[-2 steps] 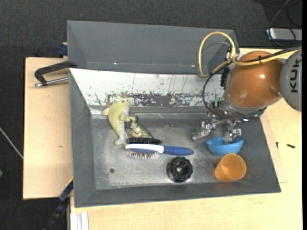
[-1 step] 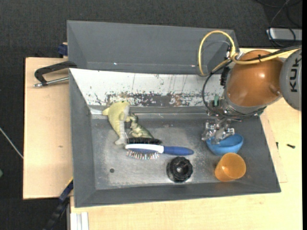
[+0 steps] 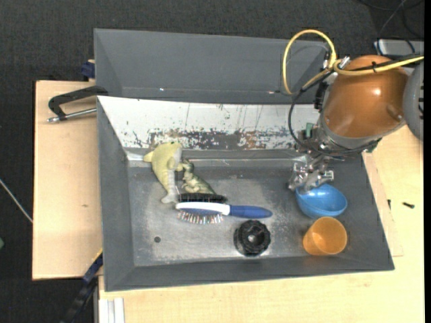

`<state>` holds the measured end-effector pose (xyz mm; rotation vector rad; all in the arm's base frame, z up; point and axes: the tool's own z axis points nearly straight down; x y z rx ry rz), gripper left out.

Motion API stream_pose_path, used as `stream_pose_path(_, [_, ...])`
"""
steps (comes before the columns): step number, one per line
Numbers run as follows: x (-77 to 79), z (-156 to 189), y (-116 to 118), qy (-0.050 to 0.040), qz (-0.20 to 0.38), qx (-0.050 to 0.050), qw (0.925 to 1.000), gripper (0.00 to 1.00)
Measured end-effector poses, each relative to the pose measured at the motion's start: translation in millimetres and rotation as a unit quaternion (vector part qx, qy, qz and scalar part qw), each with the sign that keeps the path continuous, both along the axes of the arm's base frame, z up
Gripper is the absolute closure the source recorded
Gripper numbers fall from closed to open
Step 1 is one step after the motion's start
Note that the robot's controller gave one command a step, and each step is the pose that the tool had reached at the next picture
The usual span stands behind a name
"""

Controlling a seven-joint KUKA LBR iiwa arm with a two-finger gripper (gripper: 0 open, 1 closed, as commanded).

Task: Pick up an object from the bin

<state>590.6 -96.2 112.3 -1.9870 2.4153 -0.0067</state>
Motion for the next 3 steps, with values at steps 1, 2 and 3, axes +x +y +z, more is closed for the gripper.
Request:
stream_pose_path(1, [1.9, 6, 2, 0.0026, -0.001, -0.001, 1.0, 1.0])
stream_pose_path(2, [4.1, 33, 4, 0.0021, -0.003, -0.002, 1.0, 1.0])
stream_pose_path(3, [5.9, 54, 5, 0.0022, -0.006, -0.002, 1.0, 1.0])
